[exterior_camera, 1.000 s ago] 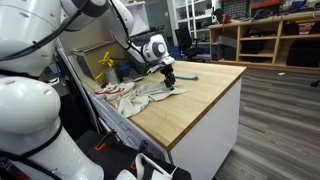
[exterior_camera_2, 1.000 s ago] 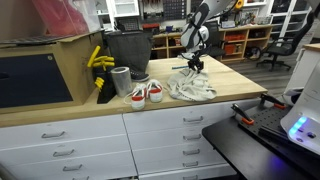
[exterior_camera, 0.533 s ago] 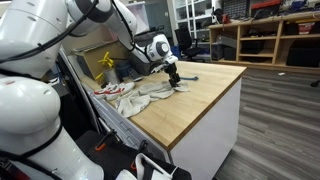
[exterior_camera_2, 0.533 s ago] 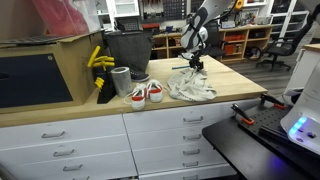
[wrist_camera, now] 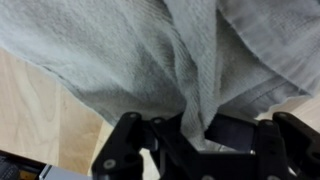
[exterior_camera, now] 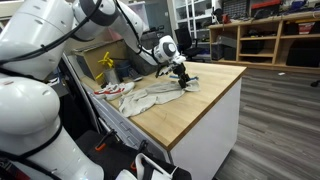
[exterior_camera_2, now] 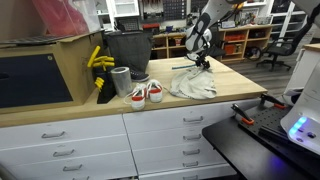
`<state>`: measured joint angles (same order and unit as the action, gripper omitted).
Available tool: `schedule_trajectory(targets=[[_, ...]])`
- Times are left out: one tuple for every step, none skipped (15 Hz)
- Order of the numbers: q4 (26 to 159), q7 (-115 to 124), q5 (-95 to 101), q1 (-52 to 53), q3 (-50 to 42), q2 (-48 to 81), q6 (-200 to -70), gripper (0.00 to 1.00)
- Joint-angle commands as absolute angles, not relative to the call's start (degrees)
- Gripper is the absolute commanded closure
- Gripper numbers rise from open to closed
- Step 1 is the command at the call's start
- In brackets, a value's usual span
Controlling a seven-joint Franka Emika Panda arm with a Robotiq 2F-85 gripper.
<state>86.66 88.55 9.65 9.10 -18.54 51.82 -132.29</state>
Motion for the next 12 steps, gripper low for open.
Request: schedule_trajectory(targets=[[84.2,91.3,12.2,8.9,-19.8,52.9,-131.6,1.00],[84.3,90.9,12.3,8.6,-19.5,52.6,-131.6,1.00],[84.5,90.4,12.2,8.2,-19.2,52.2,-131.3,1.00],[84.5,90.0,12.0,8.0,-19.0,52.0,-131.2,1.00],[84.5,89.8,11.9,7.8,-18.8,51.7,-131.1,1.00],[84.6,89.6,11.9,7.8,-18.8,51.4,-130.7,0.90],[84.7,89.5,12.1,7.8,-18.9,51.2,-130.8,0.72],[84.9,89.5,12.4,8.1,-19.1,50.7,-130.8,0.67],[85.1,89.7,12.7,8.3,-19.3,50.3,-131.0,0.58],[85.6,90.3,13.0,8.9,-19.4,49.6,-131.4,0.52],[86.2,90.5,13.3,9.1,-19.4,48.8,-131.9,0.43],[87.0,90.7,13.6,9.5,-19.3,47.8,-132.5,0.37]])
